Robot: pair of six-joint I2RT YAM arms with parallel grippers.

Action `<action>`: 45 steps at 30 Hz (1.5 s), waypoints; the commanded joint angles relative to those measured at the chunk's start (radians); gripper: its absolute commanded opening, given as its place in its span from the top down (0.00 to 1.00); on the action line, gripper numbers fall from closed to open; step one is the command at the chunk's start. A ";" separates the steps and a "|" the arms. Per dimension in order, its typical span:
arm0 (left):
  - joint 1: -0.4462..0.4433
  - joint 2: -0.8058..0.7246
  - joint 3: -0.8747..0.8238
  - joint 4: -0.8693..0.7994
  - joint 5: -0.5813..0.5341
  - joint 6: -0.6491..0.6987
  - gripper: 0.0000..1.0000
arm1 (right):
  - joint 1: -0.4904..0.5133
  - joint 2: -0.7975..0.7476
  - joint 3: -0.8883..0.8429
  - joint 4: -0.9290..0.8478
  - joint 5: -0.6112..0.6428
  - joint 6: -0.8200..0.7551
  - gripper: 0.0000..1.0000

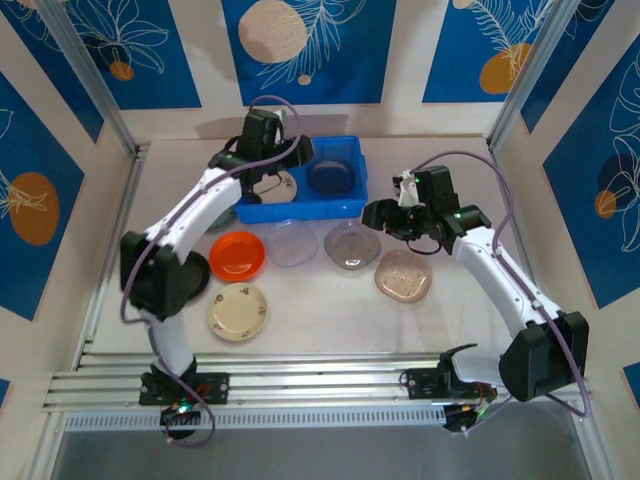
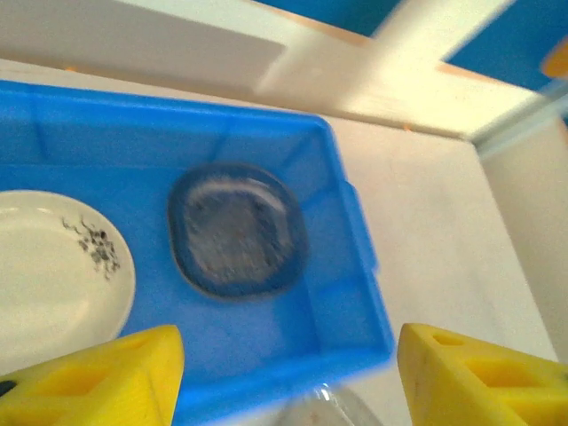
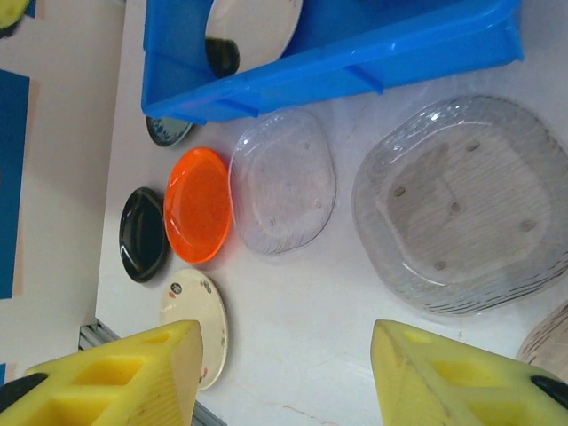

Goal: Place the plates into the plastic bin on the countertop

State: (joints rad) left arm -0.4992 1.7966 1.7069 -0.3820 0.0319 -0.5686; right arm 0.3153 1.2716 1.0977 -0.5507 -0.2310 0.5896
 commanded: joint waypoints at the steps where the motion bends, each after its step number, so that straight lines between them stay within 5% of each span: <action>1: -0.050 -0.167 -0.200 -0.065 0.050 0.032 0.34 | 0.046 -0.014 -0.023 0.032 0.017 0.011 0.46; 8: -0.162 -0.518 -0.581 -0.122 -0.008 -0.024 0.35 | 0.155 0.006 -0.053 0.078 -0.009 -0.006 0.52; 15: -0.179 -0.777 -0.901 0.057 0.014 -0.162 0.34 | 0.254 0.106 -0.071 0.131 -0.046 -0.022 0.57; 37: -0.134 -0.929 -0.951 -0.216 -0.144 -0.148 0.33 | 0.420 0.427 0.023 0.172 -0.207 -0.022 0.68; 45: 0.020 -0.953 -0.990 -0.219 -0.006 -0.128 0.33 | 0.489 0.565 0.143 0.129 -0.265 -0.042 0.63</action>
State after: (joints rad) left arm -0.5220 0.8623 0.7383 -0.5858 -0.0406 -0.7017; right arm 0.7738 1.7969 1.1854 -0.3809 -0.4324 0.5732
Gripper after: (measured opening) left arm 0.674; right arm 0.356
